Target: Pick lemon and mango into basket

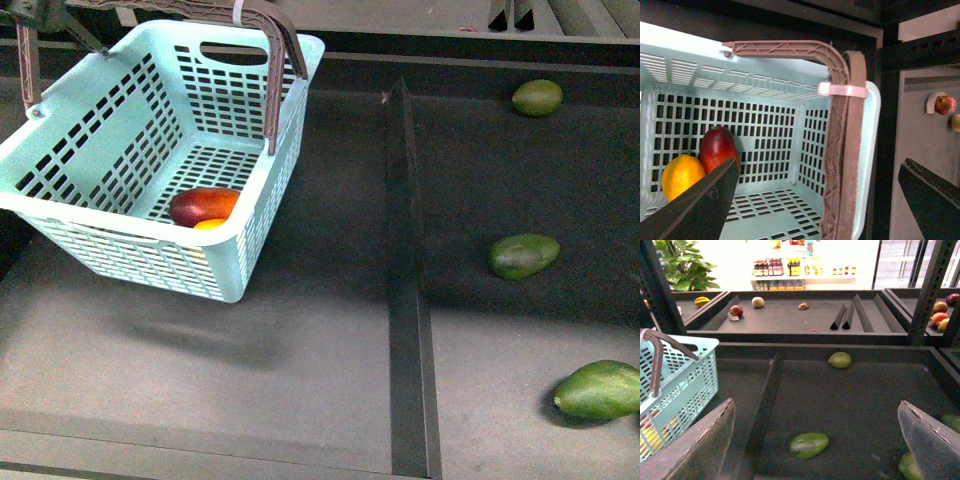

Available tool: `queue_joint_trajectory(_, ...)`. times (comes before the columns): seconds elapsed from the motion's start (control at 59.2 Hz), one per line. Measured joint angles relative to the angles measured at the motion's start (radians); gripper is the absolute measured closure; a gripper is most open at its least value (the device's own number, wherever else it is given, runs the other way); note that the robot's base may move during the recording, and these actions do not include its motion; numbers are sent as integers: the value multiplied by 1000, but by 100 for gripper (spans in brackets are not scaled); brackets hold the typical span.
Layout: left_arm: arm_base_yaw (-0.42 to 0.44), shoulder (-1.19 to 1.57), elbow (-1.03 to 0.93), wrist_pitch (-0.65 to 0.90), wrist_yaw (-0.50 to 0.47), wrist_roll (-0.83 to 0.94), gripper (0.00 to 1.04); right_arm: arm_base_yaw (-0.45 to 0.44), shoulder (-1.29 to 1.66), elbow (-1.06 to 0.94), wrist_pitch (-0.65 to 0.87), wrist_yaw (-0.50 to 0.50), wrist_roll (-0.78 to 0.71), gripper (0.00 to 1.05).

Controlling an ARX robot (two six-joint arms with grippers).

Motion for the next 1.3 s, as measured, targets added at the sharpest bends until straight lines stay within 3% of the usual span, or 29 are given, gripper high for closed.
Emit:
queue_joint_trajectory(0.034, 10, -54, -163, 283, 128, 230, 21, 0, 0, 0, 0, 0, 0, 9)
queue_joint_trajectory(0.051, 11, -66, -198, 340, 143, 257, 22, 0, 0, 0, 0, 0, 0, 9)
queue_joint_trajectory(0.084, 16, -116, -344, 558, 187, 494, 30, 0, 0, 0, 0, 1, 0, 9)
queue_joint_trajectory(0.186, 38, -237, -685, 1143, 217, 1018, 49, 0, 0, 0, 0, 0, 0, 9)
queue_joint_trajectory(0.287, 65, -369, -896, 1394, 225, 1304, 69, 0, 0, 0, 0, 0, 0, 9)
queue_joint_trajectory(0.456, 84, -513, -1157, 1476, 254, 1443, 102, 0, 0, 0, 0, 0, 0, 9)
queue_joint_trajectory(0.929, 161, -846, -1553, 1541, 330, 1473, 101, 0, 0, 0, 0, 0, 0, 9)
queue_joint_trajectory(1.301, 161, -1197, -1686, 1312, 329, 1476, 101, 0, 0, 0, 0, 0, 0, 9)
